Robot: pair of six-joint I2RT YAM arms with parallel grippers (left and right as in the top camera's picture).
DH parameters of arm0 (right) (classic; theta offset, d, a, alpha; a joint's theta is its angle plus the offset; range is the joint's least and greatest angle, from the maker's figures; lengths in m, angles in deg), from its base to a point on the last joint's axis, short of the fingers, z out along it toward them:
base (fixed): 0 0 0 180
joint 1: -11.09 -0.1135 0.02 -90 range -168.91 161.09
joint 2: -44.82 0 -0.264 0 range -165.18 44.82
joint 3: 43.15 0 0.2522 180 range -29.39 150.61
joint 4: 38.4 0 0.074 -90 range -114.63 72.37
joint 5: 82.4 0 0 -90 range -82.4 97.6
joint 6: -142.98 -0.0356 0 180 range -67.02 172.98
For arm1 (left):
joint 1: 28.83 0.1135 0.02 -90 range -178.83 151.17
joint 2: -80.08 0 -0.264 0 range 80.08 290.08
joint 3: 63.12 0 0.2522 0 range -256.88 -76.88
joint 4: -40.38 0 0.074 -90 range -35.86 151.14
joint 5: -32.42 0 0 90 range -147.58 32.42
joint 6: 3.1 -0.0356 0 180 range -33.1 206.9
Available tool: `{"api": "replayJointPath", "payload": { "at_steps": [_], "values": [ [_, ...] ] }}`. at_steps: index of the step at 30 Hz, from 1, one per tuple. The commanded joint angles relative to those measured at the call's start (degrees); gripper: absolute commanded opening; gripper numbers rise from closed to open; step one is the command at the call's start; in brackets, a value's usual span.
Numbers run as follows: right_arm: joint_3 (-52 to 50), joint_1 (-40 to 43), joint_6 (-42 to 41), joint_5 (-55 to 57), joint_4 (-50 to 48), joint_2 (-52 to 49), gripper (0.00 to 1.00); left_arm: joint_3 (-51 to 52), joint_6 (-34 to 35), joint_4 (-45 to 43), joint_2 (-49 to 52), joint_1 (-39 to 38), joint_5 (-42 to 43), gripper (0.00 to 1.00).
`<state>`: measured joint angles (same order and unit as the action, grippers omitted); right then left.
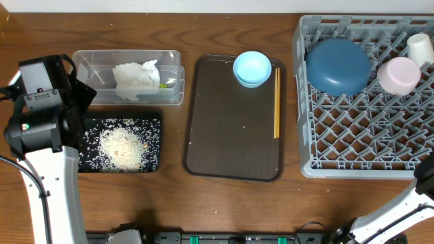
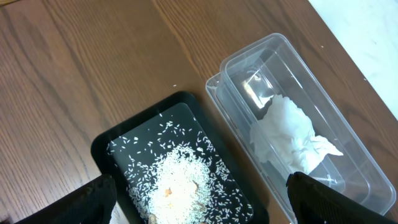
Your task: Sort waste into correct bins and load items into the dishwasher rack
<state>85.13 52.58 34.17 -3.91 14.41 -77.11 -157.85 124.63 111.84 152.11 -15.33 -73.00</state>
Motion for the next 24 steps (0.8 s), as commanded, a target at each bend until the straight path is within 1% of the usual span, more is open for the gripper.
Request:
{"api": "replayJointPath", "payload": {
  "at_steps": [1,3,4,6,7,8,9,11,13,15,17,20,21,24],
  "values": [
    [-0.3,-0.3,0.8,15.6,1.9,-1.7,0.58,0.2,0.7,0.2,0.2,0.3,-1.2,0.9],
    [-0.3,-0.3,1.6,17.5,3.1,-2.5,0.52,0.2,0.7,0.2,0.2,0.3,-1.2,0.9],
    [-0.3,-0.2,1.7,18.0,3.7,-2.7,0.47,0.2,0.7,0.2,0.2,0.3,-1.2,0.9],
    [-0.3,0.2,1.7,18.6,4.8,-3.3,0.31,0.2,0.7,0.2,0.2,0.3,-1.2,0.9],
    [-0.3,0.4,1.7,18.6,5.3,-3.5,0.25,0.2,0.7,0.1,0.2,0.3,-1.2,0.9],
    [-0.3,0.5,1.7,18.6,5.7,-3.6,0.23,0.2,0.7,0.2,0.2,0.3,-1.2,0.9],
    [-0.3,0.6,1.7,18.6,5.9,-3.7,0.23,0.2,0.7,0.2,0.2,0.3,-1.2,0.9],
    [-0.3,0.8,1.7,18.6,5.9,-3.7,0.27,0.2,0.7,0.1,0.2,0.3,-1.2,0.9],
    [-0.3,0.9,1.7,18.6,5.6,-3.7,0.41,0.2,0.7,0.1,0.2,0.3,-1.2,0.9],
    [-0.3,0.9,2.1,19.2,5.3,-3.7,0.51,0.2,0.7,0.2,0.2,0.3,-1.2,0.9],
    [-0.3,0.9,6.3,19.2,4.6,-3.8,0.56,0.2,0.7,0.2,0.2,0.3,-1.2,0.9],
    [-0.3,0.9,11.7,19.2,4.2,-4.5,0.69,0.2,0.7,0.2,0.2,0.3,-1.2,0.9],
    [-0.3,0.9,13.1,19.2,4.2,-4.9,0.71,0.2,0.7,0.2,0.2,0.3,-1.2,0.9],
    [-0.3,0.9,17.0,19.2,4.0,-6.1,0.73,0.2,0.7,0.2,0.2,0.3,-1.2,0.9]
  ]
}}
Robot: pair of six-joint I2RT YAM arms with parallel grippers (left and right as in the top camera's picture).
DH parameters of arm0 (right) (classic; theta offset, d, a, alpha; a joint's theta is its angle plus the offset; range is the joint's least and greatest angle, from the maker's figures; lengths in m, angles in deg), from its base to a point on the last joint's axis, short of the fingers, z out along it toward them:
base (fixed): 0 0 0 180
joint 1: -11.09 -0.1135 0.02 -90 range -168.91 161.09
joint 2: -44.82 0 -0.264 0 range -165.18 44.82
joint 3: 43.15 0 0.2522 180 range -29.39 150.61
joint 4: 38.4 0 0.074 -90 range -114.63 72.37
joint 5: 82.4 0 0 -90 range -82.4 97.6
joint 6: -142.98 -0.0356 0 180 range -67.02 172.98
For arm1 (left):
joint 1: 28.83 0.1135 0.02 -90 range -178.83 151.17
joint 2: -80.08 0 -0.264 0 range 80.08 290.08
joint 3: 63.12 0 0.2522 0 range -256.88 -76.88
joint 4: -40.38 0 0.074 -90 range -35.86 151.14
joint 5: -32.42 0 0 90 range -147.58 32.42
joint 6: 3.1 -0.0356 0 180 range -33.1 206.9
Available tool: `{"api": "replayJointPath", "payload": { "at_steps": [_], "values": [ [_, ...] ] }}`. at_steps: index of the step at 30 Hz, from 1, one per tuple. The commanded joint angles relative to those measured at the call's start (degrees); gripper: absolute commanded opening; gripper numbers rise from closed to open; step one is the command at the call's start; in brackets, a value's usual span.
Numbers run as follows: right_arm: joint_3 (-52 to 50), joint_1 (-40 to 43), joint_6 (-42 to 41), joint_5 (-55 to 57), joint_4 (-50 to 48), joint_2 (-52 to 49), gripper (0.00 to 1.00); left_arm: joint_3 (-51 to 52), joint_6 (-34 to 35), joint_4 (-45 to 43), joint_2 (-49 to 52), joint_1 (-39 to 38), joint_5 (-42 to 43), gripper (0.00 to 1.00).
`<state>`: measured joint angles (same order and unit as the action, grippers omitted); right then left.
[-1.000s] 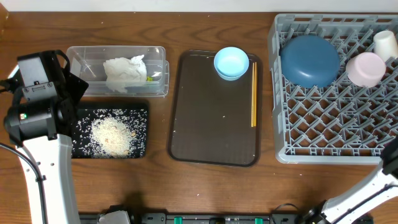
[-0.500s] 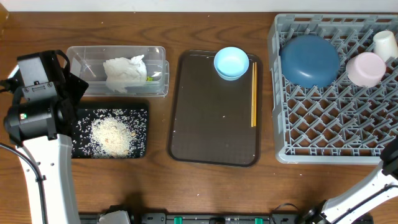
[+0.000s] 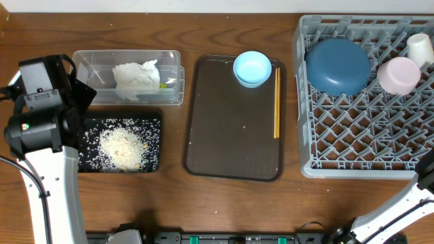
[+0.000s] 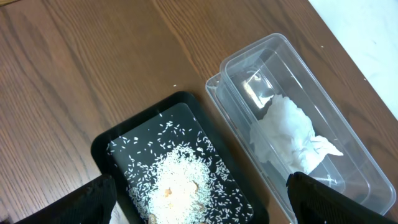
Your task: Sort waste into correct bins and load items into the dishwasher rack
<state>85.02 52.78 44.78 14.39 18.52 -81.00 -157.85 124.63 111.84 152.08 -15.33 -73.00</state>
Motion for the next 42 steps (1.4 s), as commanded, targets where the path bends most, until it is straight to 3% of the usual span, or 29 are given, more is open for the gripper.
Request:
{"api": "replayJointPath", "payload": {
  "at_steps": [1,8,12,19,26,42],
  "values": [
    [-0.2,0.8,8.5,0.9,0.0,-2.7,0.73,0.2,0.7,0.1,0.2,0.3,-1.2,0.9],
    [-0.2,1.7,14.7,0.9,-1.7,-4.5,0.81,0.2,0.7,0.2,0.2,0.3,-1.2,0.9],
    [-0.2,2.6,16.9,0.9,-3.1,-4.5,0.81,0.2,0.7,0.2,0.2,0.3,-1.2,0.9],
    [-0.2,4.1,21.2,-0.5,-3.1,-4.6,0.72,0.2,0.7,0.1,0.2,0.3,-1.2,0.9],
    [-0.2,5.1,22.4,-10.6,-2.4,-4.6,0.68,0.2,0.7,0.1,0.2,0.3,-1.2,0.9],
    [-0.7,7.5,22.4,-10.1,-0.5,-4.7,0.5,0.2,0.7,0.1,0.2,0.3,-1.2,0.9]
  ]
}}
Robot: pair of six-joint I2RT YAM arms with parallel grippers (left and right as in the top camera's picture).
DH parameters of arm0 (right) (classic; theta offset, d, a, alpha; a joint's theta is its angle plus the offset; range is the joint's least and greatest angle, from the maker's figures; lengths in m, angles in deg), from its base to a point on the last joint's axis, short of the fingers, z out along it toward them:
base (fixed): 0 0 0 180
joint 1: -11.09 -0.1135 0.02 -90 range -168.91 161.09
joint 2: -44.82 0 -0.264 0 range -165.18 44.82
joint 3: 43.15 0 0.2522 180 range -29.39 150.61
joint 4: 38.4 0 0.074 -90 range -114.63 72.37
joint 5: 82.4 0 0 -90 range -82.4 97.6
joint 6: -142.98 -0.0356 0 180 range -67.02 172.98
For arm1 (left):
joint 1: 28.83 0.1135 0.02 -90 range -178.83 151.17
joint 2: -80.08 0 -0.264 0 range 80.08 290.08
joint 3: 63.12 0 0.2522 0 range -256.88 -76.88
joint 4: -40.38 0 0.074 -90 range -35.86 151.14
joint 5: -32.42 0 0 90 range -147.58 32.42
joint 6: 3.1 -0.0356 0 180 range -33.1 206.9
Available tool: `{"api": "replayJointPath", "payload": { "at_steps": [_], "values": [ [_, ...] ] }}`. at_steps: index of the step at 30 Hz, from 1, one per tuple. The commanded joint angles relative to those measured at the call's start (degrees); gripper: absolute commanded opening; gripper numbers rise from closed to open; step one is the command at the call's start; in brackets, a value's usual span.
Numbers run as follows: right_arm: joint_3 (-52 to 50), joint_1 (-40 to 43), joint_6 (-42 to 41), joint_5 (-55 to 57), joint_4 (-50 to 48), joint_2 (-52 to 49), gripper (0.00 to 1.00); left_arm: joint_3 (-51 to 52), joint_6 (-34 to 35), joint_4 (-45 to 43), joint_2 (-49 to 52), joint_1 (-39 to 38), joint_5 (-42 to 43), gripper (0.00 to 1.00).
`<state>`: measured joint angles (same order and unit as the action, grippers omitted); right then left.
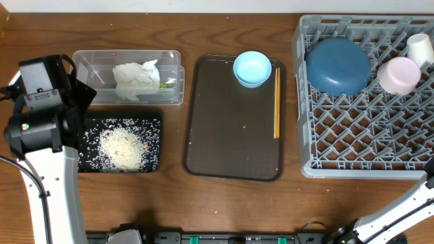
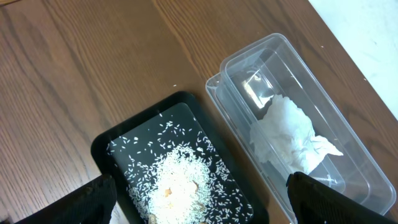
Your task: Sort waste into correct bins and load items into the dishwasher rack
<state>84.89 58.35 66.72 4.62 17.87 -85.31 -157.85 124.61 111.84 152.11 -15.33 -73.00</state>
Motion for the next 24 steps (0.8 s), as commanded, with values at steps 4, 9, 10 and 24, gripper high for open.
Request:
{"api": "replayJointPath", "payload": {
  "at_steps": [4,9,10,24],
  "values": [
    [-0.7,2.9,0.5,-0.3,0.6,-0.4,0.5,0.2,0.7,0.2,0.2,0.3,-1.2,0.9],
    [-0.8,3.7,0.5,-0.5,1.0,-0.4,0.48,0.2,0.7,0.1,0.2,0.3,-1.2,0.91],
    [-0.8,3.7,0.5,-0.8,1.2,-0.4,0.47,0.2,0.7,0.2,0.2,0.3,-1.2,0.9],
    [-1.6,3.8,2.8,-6.3,1.4,-0.4,0.43,0.2,0.7,0.1,0.2,0.3,-1.2,0.9]
  ]
}}
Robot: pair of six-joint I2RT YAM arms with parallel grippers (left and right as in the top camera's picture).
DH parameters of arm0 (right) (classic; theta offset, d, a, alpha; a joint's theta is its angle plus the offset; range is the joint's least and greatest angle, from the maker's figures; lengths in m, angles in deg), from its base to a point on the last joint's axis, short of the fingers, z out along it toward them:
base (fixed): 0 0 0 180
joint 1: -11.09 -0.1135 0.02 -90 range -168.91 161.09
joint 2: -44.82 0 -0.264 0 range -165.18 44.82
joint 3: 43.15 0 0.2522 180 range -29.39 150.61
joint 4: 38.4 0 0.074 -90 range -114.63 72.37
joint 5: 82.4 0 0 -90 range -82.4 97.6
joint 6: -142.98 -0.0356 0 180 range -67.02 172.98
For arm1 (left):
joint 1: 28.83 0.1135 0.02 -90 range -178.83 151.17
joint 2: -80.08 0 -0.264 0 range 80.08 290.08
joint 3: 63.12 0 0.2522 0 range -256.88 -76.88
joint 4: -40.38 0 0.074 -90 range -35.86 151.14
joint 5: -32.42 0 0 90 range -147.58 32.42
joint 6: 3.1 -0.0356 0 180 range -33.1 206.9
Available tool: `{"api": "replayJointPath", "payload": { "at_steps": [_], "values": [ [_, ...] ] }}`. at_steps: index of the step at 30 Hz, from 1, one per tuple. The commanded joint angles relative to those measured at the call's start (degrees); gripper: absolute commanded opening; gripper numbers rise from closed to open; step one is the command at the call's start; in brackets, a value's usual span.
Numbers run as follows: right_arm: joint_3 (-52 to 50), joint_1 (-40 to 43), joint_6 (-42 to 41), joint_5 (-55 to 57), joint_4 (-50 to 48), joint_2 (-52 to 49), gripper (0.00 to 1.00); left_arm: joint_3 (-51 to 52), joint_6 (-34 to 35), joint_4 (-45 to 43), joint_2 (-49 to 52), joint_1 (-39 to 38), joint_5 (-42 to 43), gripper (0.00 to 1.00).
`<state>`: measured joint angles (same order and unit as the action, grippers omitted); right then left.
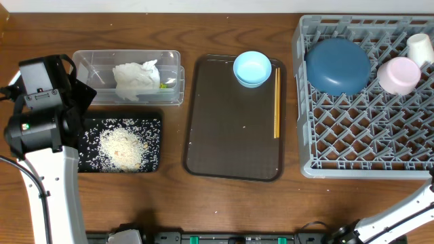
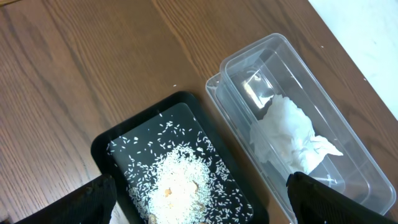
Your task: Sort waste into correct bins and load items into the dishwasher rack
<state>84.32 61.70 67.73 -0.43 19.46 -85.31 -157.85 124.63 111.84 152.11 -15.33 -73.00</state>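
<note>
A light blue bowl (image 1: 252,68) and a pair of chopsticks (image 1: 277,102) lie on the brown tray (image 1: 230,139). The grey dishwasher rack (image 1: 352,135) holds a dark blue bowl (image 1: 338,66), a pink cup (image 1: 399,74) and a white cup (image 1: 420,47). White tissue (image 2: 287,138) sits in the clear bin (image 2: 239,59). Rice (image 2: 177,180) covers the black tray (image 2: 104,144). My left gripper (image 2: 199,205) hangs open above the rice tray, nothing between its fingers. My right gripper is out of view; only a strip of its arm (image 1: 397,218) shows.
The left arm's body (image 1: 41,88) stands at the table's left side, beside the clear bin and the black tray. Bare wood lies between the bins, the brown tray and the rack, and along the front edge.
A little less of the right arm shows at the lower right edge than before. The left gripper and every object stand where they were.
The right arm first reached up along the right edge beside the rack's front corner. At each later moment less of it showed, and now only a strip remains near the bottom edge. The left gripper stayed open over the rice tray; no object moved.
</note>
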Motion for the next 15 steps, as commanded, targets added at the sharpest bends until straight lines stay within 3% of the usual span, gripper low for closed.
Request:
{"api": "replayJointPath", "payload": {
  "at_steps": [1,12,15],
  "values": [
    [-1.0,0.5,2.1,-1.2,-0.4,-0.4,0.42,0.2,0.7,0.2,0.2,0.3,-1.2,0.91],
    [-2.9,1.0,2.1,-0.2,-2.0,-0.4,0.36,0.2,0.7,0.1,0.2,0.3,-1.2,0.9],
    [-3.0,1.6,1.9,-0.2,-1.7,-0.4,0.31,0.2,0.7,0.2,0.2,0.3,-1.2,0.9]
  ]
}}
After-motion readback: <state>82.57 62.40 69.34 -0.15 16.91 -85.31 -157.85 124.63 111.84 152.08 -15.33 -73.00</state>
